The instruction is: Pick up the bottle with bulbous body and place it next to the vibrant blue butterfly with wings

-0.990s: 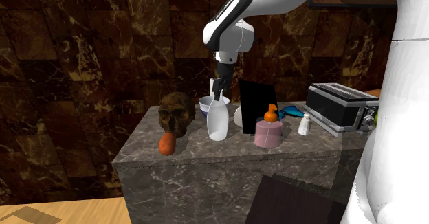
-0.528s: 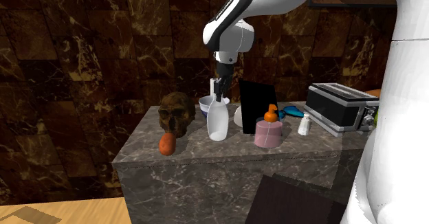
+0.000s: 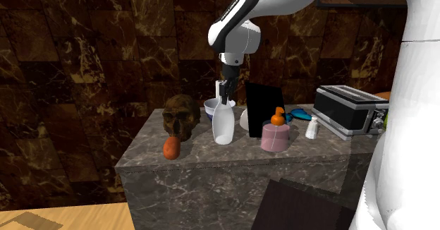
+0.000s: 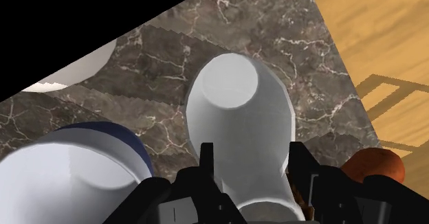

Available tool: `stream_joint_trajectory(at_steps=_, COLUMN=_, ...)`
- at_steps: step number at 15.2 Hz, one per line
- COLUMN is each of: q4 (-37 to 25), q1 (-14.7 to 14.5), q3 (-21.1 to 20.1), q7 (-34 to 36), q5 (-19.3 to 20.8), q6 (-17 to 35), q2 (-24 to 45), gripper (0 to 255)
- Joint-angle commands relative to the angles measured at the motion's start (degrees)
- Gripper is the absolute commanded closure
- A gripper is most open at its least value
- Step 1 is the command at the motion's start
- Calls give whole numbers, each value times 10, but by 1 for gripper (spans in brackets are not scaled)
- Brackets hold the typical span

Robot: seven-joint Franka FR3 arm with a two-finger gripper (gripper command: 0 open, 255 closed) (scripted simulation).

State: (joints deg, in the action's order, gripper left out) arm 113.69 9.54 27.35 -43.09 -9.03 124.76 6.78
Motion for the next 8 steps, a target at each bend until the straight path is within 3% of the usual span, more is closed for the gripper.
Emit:
stream_joint_trajectory(at_steps=1, q4=-4, q1=0, q3=0, q7=2, q5=2, q6=-7, q2=-3, gripper=255)
stream_joint_trajectory(at_steps=8, q4=-39, q1=-2, q3=2, q7=14, q5=16, q6=-57, q2=-21, gripper=255)
